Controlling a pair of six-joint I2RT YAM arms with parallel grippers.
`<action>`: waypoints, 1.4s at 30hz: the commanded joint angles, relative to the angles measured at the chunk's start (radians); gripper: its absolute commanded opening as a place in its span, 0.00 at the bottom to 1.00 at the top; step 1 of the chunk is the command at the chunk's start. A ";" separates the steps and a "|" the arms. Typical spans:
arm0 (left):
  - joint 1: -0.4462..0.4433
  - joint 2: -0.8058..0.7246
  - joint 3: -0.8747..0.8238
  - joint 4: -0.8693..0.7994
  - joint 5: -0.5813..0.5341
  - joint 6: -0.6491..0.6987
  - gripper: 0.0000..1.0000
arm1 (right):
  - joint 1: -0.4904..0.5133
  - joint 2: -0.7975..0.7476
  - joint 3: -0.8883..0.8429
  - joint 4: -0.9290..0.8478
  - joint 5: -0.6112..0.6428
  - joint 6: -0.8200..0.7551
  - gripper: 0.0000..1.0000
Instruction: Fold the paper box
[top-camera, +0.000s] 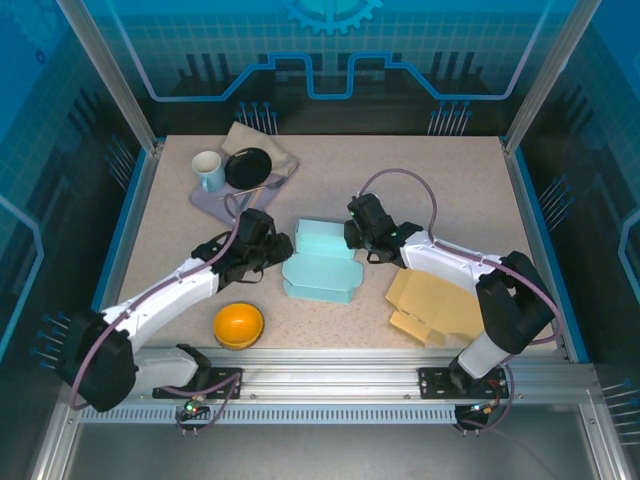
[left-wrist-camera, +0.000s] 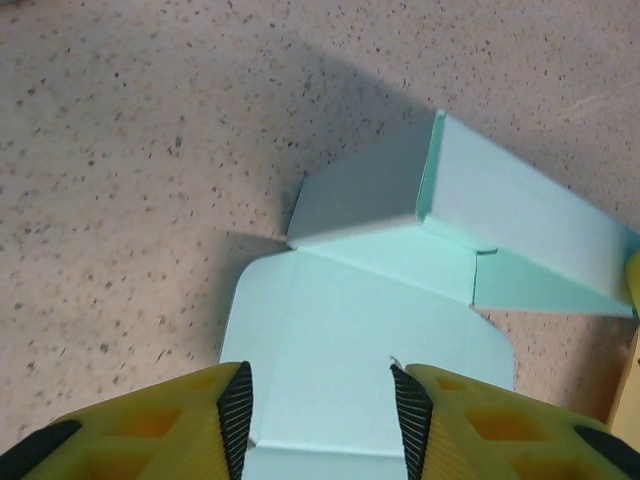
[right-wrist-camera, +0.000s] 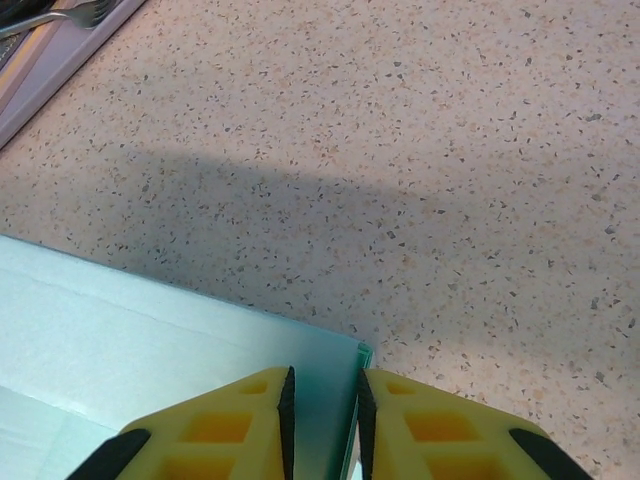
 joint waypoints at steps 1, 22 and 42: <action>-0.041 -0.043 -0.104 -0.033 0.058 -0.045 0.49 | -0.017 0.020 -0.037 -0.083 0.000 0.034 0.24; -0.151 0.104 -0.214 0.197 0.095 -0.225 0.19 | -0.043 0.010 -0.069 -0.066 -0.046 0.079 0.25; -0.143 0.022 0.352 -0.475 -0.261 0.513 0.00 | -0.223 -0.309 0.045 -0.217 -0.336 -0.242 0.56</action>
